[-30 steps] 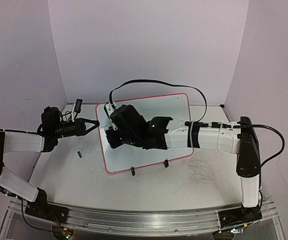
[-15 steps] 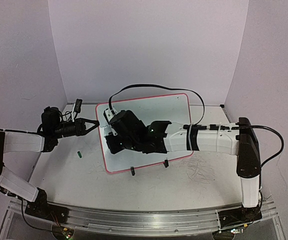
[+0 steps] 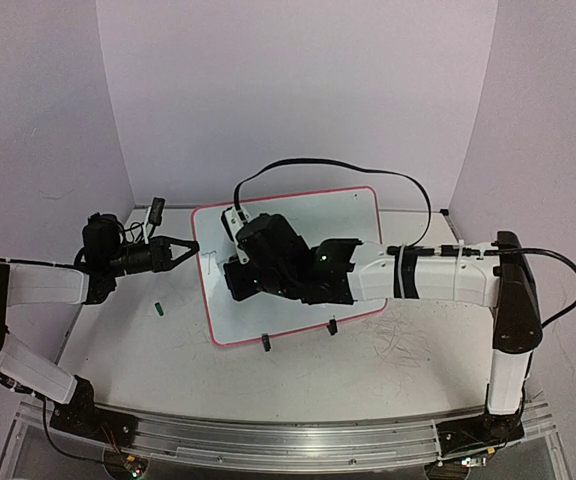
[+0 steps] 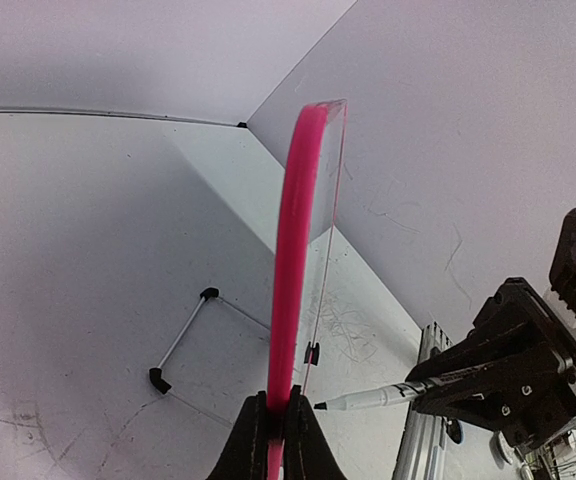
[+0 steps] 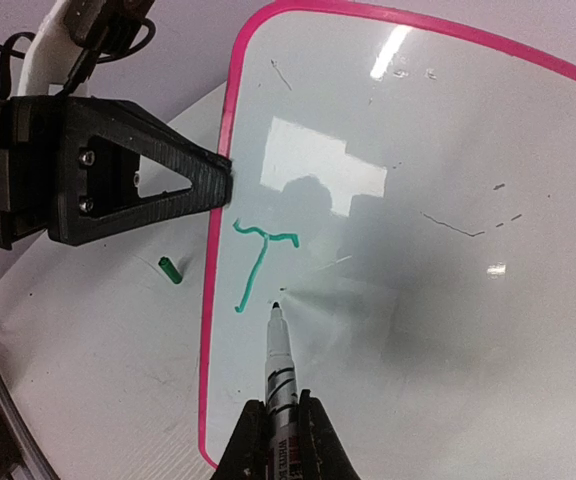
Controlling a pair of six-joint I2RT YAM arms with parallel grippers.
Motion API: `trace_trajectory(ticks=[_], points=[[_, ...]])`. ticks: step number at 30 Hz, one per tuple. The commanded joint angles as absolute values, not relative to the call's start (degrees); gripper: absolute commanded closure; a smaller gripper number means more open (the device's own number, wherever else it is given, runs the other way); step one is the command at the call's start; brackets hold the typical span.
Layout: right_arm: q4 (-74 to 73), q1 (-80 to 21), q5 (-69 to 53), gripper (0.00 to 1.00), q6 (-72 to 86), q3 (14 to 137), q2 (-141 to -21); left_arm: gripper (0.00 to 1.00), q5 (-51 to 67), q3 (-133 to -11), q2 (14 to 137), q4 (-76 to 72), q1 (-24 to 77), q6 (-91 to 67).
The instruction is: Write a sentence on the whiteboard
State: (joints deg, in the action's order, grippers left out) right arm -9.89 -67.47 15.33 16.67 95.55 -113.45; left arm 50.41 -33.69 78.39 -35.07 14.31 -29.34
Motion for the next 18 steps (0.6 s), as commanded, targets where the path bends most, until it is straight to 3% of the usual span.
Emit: trace_trajectory(ticks=[1, 18], points=[[-7.82, -66.88, 16.28, 1.00, 16.44, 97.47, -113.00, 1.00, 52.42, -34.01, 76.82, -37.41, 14.98, -29.63], [-8.68, -66.71, 15.93, 1.00, 15.91, 100.31, -115.22, 1.00, 52.47, -34.01, 76.55, -37.36, 15.01, -29.62]])
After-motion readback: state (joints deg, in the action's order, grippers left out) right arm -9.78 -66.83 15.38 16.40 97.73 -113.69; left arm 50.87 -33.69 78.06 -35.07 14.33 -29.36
